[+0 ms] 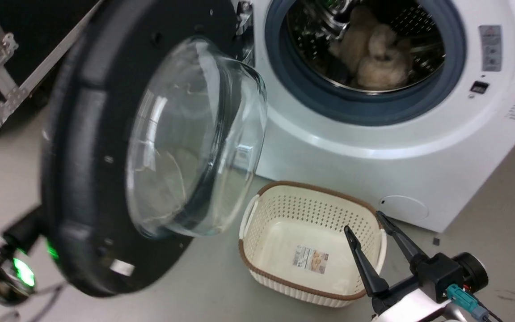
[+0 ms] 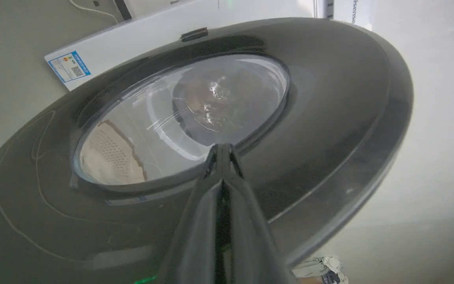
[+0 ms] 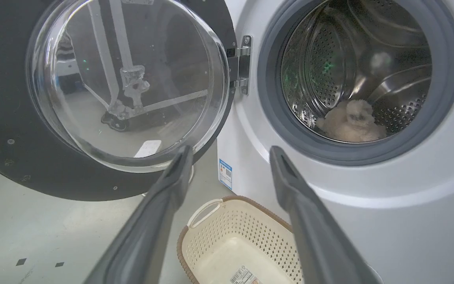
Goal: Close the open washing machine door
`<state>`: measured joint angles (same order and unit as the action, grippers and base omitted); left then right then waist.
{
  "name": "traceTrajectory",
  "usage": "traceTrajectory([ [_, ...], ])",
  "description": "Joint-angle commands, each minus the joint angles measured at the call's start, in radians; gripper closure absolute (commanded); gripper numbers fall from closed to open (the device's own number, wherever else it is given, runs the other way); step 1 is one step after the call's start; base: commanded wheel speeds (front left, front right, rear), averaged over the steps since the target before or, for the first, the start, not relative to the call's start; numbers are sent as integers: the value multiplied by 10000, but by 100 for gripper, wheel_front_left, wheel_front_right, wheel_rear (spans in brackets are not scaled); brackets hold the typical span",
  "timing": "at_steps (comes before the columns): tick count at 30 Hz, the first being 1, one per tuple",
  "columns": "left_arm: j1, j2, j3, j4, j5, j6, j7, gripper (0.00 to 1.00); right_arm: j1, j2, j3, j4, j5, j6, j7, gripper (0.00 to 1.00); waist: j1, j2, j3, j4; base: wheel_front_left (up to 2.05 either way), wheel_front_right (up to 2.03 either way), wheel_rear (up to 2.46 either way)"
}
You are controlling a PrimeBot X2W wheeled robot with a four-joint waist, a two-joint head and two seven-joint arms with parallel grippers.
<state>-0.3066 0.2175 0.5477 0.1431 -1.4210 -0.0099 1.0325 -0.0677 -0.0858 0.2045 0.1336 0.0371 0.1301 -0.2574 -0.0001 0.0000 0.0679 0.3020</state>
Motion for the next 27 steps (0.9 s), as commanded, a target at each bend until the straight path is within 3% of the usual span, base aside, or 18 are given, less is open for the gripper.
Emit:
traceTrajectory([
  [1, 314, -247, -120, -227, -62, 57, 116, 100, 132, 56, -15, 33, 73, 6, -44, 0, 1, 0, -160, -164, 0, 0, 0],
  [6, 1375, -1310, -772, -1710, -309, 343, 385, 100, 289, 131, -174, 57, 24, 6, -44, 0, 1, 0, -368, -590, 0, 0, 0],
  [11, 2311, -1653, -2089, -2589, -817, 472, 6, 100, 339, 179, -360, 13, -19, 6, -44, 0, 1, 0, -317, -1185, 0, 0, 0],
  [13, 2619, -1665, -2905, -2648, -1353, 474, -505, 100, 293, 188, -368, -13, -49, 6, -44, 0, 1, 0, -185, -1490, 0, 0, 0],
  [19, 2587, -1670, -5523, -2505, -2370, -76, -2329, 100, 61, 60, -388, -94, -90, 6, -44, 0, 1, 0, 493, -2531, 0, 0, 0],
  [27, 980, -1672, -7000, -970, -2359, -523, -4961, 100, -205, -59, -519, -142, 30, 6, -44, 0, 1, 0, 1421, -4344, 0, 0, 0],
])
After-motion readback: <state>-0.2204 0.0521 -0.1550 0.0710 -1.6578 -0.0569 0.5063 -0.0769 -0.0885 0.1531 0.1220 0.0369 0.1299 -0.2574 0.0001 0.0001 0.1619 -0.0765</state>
